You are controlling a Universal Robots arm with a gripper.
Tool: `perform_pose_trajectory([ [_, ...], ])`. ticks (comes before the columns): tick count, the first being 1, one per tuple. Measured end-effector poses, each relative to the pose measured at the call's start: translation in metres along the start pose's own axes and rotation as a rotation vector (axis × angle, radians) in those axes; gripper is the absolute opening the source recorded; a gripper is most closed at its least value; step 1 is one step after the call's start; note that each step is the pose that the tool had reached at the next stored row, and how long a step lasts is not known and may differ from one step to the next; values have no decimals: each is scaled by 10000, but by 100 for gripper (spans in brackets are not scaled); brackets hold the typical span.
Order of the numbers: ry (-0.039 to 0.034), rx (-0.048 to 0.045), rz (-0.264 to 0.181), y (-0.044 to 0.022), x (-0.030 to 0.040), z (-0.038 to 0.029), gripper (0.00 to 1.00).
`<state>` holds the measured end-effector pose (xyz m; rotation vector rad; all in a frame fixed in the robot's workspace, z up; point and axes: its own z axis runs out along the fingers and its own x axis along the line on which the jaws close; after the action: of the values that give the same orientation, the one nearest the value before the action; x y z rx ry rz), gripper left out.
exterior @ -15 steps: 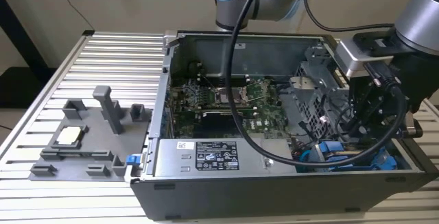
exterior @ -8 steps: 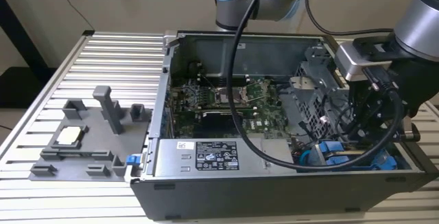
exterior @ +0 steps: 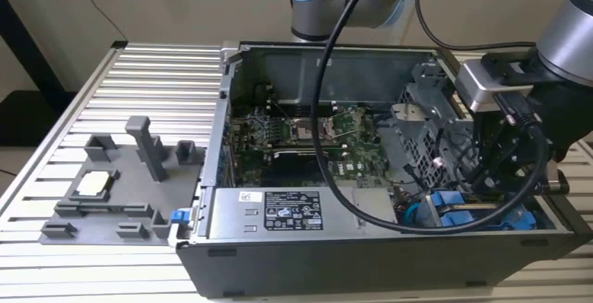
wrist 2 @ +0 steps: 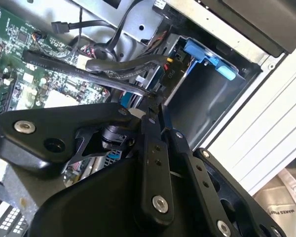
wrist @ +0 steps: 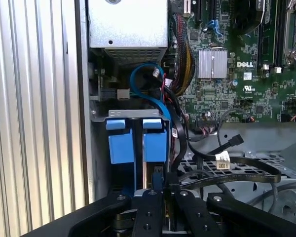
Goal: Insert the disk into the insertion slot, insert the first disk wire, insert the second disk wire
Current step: 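Insert the second disk wire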
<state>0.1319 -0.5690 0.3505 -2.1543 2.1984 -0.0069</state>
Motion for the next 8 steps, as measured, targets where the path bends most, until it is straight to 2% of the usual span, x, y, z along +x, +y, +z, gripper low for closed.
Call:
perform_pose_trajectory([
  [5, 0, -20, 92, -12, 6, 25, 16],
  [8, -31, -20, 156, -13, 7, 42, 16],
])
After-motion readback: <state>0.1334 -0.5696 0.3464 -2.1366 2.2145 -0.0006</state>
